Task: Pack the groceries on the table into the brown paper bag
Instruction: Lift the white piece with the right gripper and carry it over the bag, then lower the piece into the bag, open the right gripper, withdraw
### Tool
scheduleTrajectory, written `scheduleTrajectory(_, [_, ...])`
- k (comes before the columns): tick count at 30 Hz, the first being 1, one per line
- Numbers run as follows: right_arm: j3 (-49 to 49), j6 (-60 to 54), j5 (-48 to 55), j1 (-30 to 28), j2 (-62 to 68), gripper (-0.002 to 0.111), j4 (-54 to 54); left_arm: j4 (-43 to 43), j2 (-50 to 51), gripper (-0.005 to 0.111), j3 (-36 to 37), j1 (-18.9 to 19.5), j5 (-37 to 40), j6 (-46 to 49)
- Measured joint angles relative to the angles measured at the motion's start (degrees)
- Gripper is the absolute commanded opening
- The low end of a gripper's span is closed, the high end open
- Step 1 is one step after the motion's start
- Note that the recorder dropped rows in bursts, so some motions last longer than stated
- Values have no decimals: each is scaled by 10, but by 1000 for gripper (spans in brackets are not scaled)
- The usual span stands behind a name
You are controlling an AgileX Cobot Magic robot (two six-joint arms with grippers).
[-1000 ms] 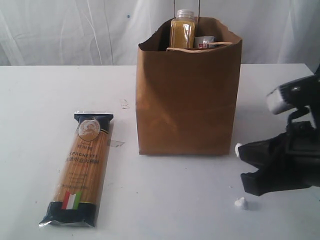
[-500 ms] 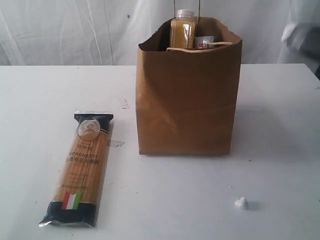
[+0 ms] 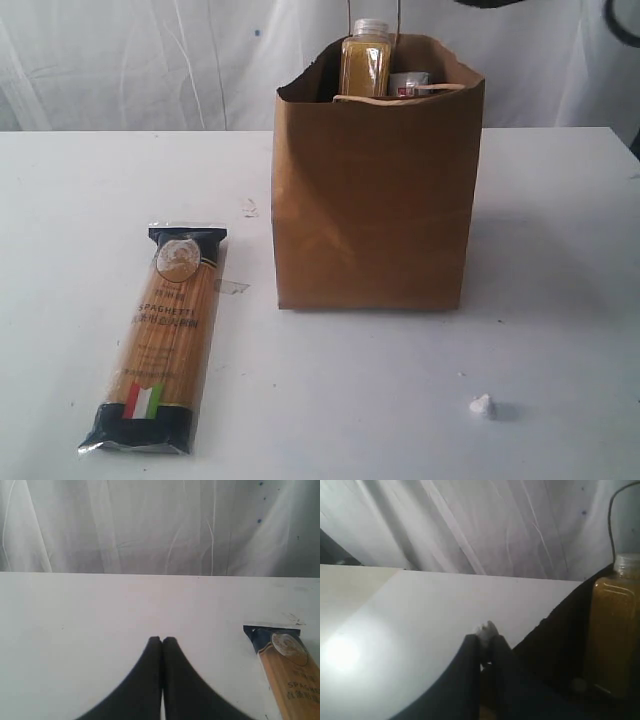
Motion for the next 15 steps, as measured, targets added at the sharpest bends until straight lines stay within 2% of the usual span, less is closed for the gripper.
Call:
scheduleTrajectory(7, [-28,-2,-17,0,111,0,-33,0,0,1,0,0,0,0])
scheduleTrajectory(15, [-29,-3,-23,0,134,0,-52,0,0,1,0,0,0,0])
